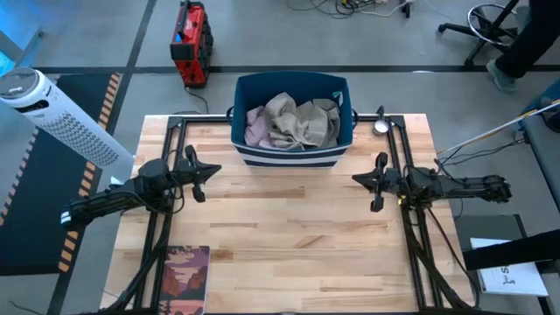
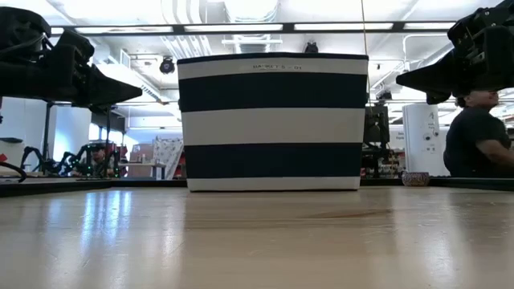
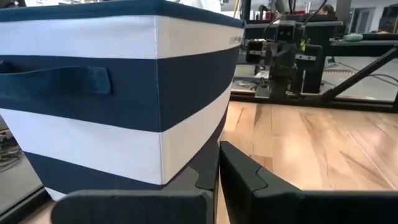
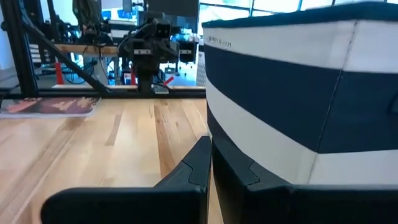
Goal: Sort clothes
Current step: Return to Home Position
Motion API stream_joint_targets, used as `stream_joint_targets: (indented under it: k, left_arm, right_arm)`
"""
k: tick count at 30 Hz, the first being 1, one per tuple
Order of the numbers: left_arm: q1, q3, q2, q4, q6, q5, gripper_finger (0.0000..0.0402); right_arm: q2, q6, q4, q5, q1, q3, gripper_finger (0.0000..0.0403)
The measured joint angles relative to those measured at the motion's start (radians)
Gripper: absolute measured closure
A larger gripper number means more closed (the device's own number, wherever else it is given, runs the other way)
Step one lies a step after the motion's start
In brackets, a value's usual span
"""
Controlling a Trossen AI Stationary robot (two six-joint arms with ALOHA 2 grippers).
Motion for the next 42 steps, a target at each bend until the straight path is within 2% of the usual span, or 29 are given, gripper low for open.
stream_joint_targets:
  k: [23,29,42]
  left_arm:
    - [0.000,0.000,0.099,0.040,-0.038,-0.001,0.0402]
    - [0.000,-0.001,0.105,0.110,-0.003,0.031,0.0402]
    - [0.000,0.001,0.106,0.116,-0.026,0.032,0.0402]
  right_arm:
    - [0.009,-0.016,-0.001,0.001,0.000,0.000,0.0403]
    - [0.009,-0.016,-0.001,0.001,0.000,0.000,0.0403]
    - [0.009,-0.016,-0.002,0.001,0.000,0.000,0.0403]
